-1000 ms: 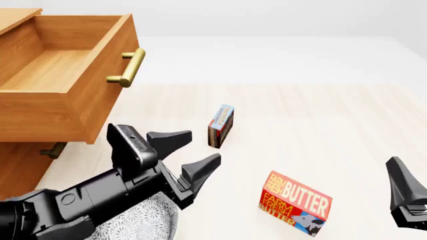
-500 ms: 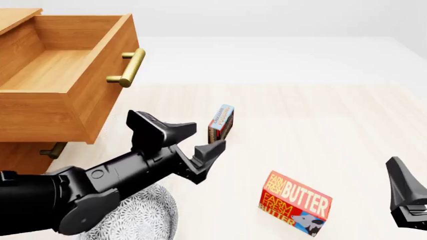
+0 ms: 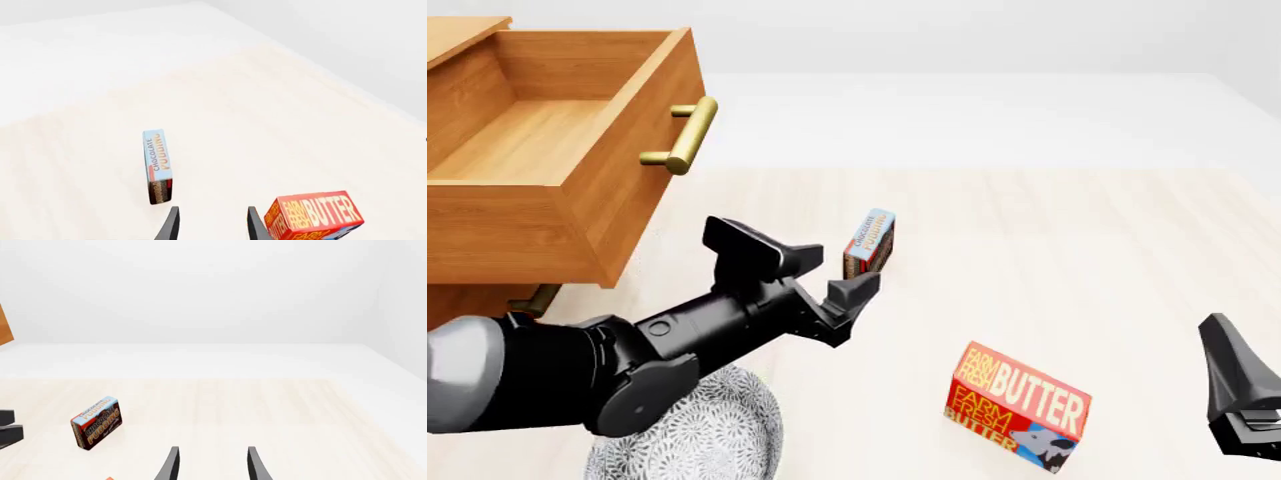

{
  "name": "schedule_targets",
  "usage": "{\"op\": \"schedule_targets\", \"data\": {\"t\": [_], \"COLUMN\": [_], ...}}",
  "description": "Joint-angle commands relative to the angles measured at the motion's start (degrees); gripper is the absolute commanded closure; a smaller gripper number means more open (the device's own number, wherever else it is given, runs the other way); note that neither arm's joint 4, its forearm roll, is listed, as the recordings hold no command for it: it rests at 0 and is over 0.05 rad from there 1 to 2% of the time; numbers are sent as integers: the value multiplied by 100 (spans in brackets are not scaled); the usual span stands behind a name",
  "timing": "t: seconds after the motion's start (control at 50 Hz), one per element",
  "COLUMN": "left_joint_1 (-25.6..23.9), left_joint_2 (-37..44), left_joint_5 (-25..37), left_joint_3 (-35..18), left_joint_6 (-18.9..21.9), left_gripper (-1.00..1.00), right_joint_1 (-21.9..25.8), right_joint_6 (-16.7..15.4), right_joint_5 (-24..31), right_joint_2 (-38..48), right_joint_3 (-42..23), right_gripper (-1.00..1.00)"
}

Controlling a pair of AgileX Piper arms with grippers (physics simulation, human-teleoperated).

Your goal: Put the chocolate pudding in the top drawer of the cabinet and close it.

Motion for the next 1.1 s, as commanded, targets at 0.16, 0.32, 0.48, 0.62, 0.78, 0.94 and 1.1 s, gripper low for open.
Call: {"op": "schedule_targets", "data": {"t": [0.16, 0.32, 0.48, 0.62, 0.78, 0.94, 1.1], "left_joint_1": [241, 434, 569, 630, 690, 672, 676], "left_joint_2": [448, 625, 838, 822, 1045, 1187, 1332], "left_joint_5": [-44, -31, -237, -68, -85, -102, -129], "left_joint_3": [-166, -258, -241, -356, -430, -519, -644], "left_joint_6": [-88, -91, -193, -189, -63, -84, -106], "left_gripper": [-100, -100, -100, -100, -100, -100, -100], "right_joint_1": [0, 0, 0, -1, 1, -2, -1], "right_joint_6": [0, -1, 1, 0, -1, 0, 0], "right_joint_5": [0, 0, 0, 0, 2, 1, 0], "right_joint_2": [0, 0, 0, 0, 1, 0, 0], "right_joint_3": [0, 0, 0, 0, 0, 0, 0], "right_gripper": [-100, -100, -100, -100, -100, -100, -100]}}
